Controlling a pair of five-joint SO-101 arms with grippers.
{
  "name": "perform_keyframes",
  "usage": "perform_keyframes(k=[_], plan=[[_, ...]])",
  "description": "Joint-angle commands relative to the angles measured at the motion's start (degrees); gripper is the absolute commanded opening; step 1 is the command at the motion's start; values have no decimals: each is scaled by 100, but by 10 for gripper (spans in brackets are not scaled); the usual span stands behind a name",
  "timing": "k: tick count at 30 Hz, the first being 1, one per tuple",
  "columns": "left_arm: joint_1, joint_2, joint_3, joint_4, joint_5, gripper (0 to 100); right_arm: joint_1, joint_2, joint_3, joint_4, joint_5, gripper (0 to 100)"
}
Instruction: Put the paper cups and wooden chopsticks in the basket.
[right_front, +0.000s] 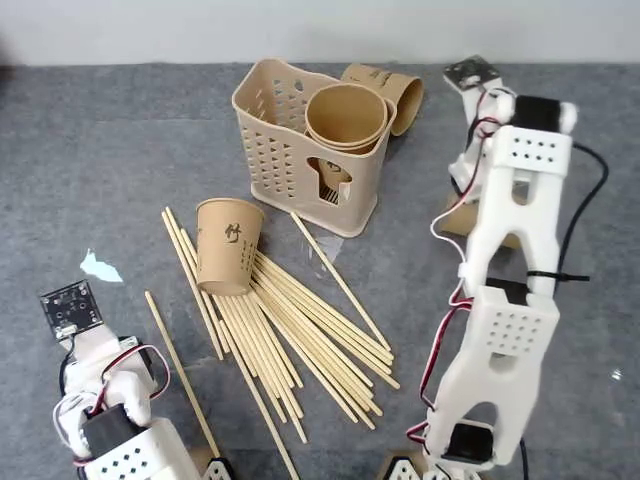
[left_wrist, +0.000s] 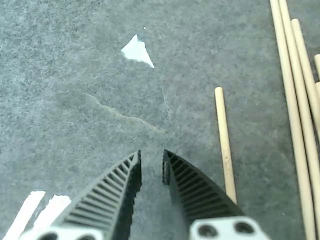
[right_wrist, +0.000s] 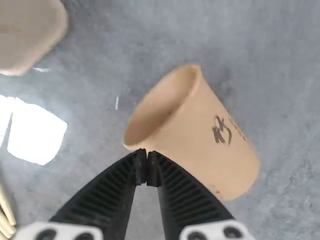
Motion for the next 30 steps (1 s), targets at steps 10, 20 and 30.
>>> perform_keyframes(k=[10,20,30], plan=[[-35,-18,-136,9,-26,77,-725,-92,-202,-760,-536,19],[-35,-18,-136,9,-26,77,145,813,-193,-497,-475,19],[-35,-18,-136,9,-26,77,1402,110,-35,259,62,18]])
